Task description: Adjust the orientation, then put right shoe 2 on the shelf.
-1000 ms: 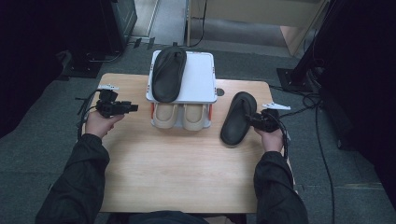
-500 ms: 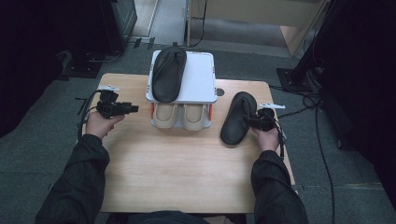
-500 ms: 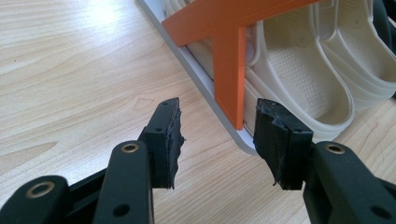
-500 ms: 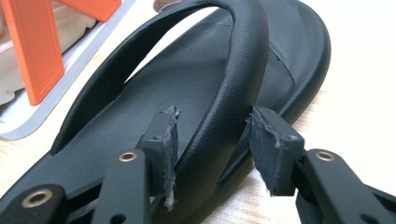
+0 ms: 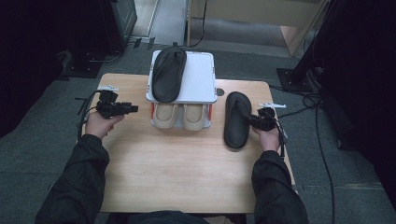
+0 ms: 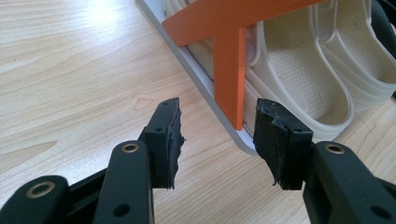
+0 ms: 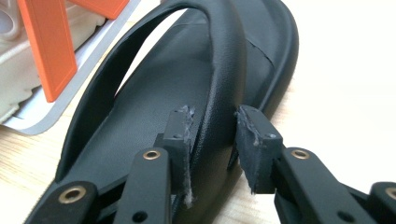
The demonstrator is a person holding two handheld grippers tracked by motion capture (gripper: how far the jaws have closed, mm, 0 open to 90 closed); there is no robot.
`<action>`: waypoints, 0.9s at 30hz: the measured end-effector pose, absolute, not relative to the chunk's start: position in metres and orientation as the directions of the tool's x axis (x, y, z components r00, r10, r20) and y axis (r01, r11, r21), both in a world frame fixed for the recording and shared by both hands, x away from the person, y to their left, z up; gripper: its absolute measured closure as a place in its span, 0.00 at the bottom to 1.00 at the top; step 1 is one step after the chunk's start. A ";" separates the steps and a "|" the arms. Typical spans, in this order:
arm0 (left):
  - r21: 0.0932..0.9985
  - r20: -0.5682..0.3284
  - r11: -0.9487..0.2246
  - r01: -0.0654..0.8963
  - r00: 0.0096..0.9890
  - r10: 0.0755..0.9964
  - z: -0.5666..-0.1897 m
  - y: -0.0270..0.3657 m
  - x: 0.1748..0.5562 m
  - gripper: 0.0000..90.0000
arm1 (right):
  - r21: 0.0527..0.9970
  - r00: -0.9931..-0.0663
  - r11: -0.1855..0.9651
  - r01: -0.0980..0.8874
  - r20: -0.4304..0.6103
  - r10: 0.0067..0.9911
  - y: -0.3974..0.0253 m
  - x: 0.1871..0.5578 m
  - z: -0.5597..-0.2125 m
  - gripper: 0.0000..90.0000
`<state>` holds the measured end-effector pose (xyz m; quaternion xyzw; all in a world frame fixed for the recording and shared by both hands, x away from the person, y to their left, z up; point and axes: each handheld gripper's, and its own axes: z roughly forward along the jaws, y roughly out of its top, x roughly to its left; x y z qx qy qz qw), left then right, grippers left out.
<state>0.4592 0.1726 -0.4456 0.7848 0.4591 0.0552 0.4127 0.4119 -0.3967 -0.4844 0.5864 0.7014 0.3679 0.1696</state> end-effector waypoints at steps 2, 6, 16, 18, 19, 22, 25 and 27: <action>0.699 -0.291 -0.238 0.675 0.572 0.767 -0.446 0.173 0.459 0.57 | 0.711 -0.258 0.051 0.701 0.186 0.948 -0.396 0.411 -0.483 0.77; 0.701 -0.289 -0.238 0.673 0.572 0.767 -0.446 0.172 0.459 0.57 | 0.712 -0.269 0.075 0.699 0.164 0.949 -0.393 0.411 -0.483 0.77; 0.696 -0.287 -0.242 0.676 0.571 0.769 -0.447 0.172 0.457 0.57 | 0.707 -0.244 0.055 0.705 0.169 0.955 -0.390 0.418 -0.487 0.78; 0.697 -0.286 -0.243 0.675 0.572 0.769 -0.447 0.173 0.456 0.57 | 0.697 -0.222 0.038 0.716 0.176 0.959 -0.389 0.419 -0.485 0.80; 0.700 -0.286 -0.239 0.673 0.571 0.769 -0.447 0.173 0.456 0.57 | 0.695 -0.214 0.033 0.718 0.175 0.961 -0.388 0.420 -0.485 0.81; 0.701 -0.288 -0.236 0.673 0.570 0.770 -0.446 0.175 0.455 0.57 | 0.691 -0.207 0.035 0.722 0.167 0.964 -0.387 0.421 -0.484 0.82; 0.701 -0.291 -0.229 0.675 0.565 0.772 -0.446 0.176 0.455 0.57 | 0.690 -0.196 0.027 0.723 0.168 0.966 -0.387 0.421 -0.484 0.82; 0.702 -0.292 -0.229 0.674 0.566 0.771 -0.446 0.176 0.455 0.57 | 0.686 -0.192 0.022 0.727 0.173 0.966 -0.388 0.421 -0.483 0.83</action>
